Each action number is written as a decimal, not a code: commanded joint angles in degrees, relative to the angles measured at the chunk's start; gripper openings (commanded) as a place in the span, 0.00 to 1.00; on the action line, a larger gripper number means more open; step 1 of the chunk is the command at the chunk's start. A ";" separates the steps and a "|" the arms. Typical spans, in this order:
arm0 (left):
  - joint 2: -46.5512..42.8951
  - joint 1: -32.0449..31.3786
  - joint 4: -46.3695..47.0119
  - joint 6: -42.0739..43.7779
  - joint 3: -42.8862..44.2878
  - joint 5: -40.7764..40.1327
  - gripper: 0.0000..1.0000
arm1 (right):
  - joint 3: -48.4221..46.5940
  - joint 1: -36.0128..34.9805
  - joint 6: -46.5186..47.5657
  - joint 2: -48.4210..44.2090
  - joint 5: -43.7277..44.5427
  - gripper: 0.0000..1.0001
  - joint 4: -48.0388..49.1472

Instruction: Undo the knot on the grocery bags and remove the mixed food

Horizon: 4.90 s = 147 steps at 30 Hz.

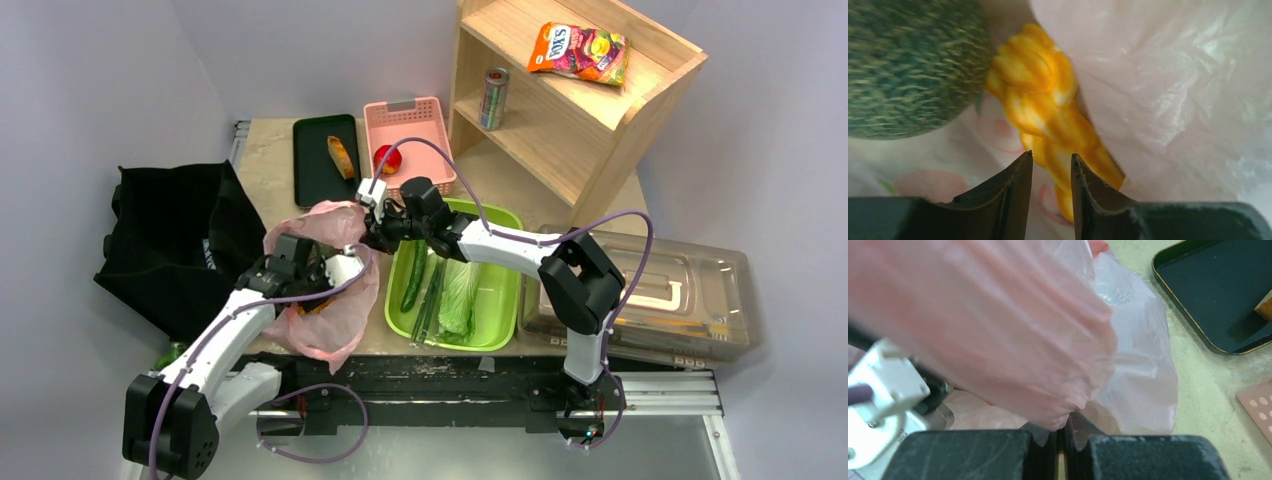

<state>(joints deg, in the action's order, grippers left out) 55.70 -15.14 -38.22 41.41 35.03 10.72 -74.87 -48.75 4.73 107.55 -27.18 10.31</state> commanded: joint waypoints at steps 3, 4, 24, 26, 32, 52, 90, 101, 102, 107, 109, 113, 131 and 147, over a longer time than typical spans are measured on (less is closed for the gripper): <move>1.07 -0.42 8.77 6.18 -5.78 2.76 0.50 | -2.50 -0.12 -2.95 -0.27 -1.30 0.00 0.93; 2.33 -0.42 9.22 6.47 -5.95 2.75 0.57 | -2.62 -0.04 -3.20 -0.04 -1.19 0.00 0.82; -29.20 0.72 -10.52 4.73 0.05 10.23 0.00 | -4.24 2.53 -3.30 1.86 -0.86 0.00 0.38; -32.37 0.72 -14.52 5.52 3.14 13.81 0.00 | -4.51 2.54 -3.31 2.03 -1.25 0.00 0.29; -29.32 0.55 -4.57 -5.76 18.81 19.08 0.00 | -3.88 2.43 -3.18 1.79 -0.78 0.00 -0.03; 43.62 8.81 10.55 -30.94 89.84 -10.48 0.00 | -0.38 0.68 2.87 -0.19 -0.94 0.00 1.40; 19.70 19.98 8.35 -24.38 60.76 30.93 0.49 | -0.21 0.86 2.29 -0.40 -0.45 0.00 2.58; -3.40 7.61 -24.72 5.72 38.10 28.61 0.19 | -2.68 0.50 -0.44 0.12 -2.07 0.00 2.37; -3.06 7.42 -23.77 4.66 36.89 26.55 0.19 | -2.94 0.47 -0.43 -0.22 -2.04 0.00 2.05; -1.13 4.84 -31.03 14.69 26.51 16.13 0.17 | -2.53 0.48 -0.65 -1.82 -1.42 0.00 1.65; -4.26 3.00 -32.86 17.59 20.80 16.06 0.17 | -2.47 0.49 -0.82 -2.06 -1.17 0.00 1.76; -7.05 -6.92 -40.03 18.66 13.67 20.36 0.17 | -3.59 0.46 -1.50 -1.44 -1.12 0.00 2.09; -3.35 -6.22 -13.63 1.26 7.68 9.40 0.18 | -2.15 0.49 -1.39 -2.76 -2.76 0.00 2.86; 3.19 -17.04 -8.87 3.05 3.82 13.93 0.68 | 0.37 0.87 -0.44 -3.31 -3.19 0.00 3.71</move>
<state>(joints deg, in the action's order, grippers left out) 57.06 -28.38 -53.91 51.44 37.58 22.50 -75.16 -48.18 3.66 107.81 -29.58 11.64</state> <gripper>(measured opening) 0.639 0.003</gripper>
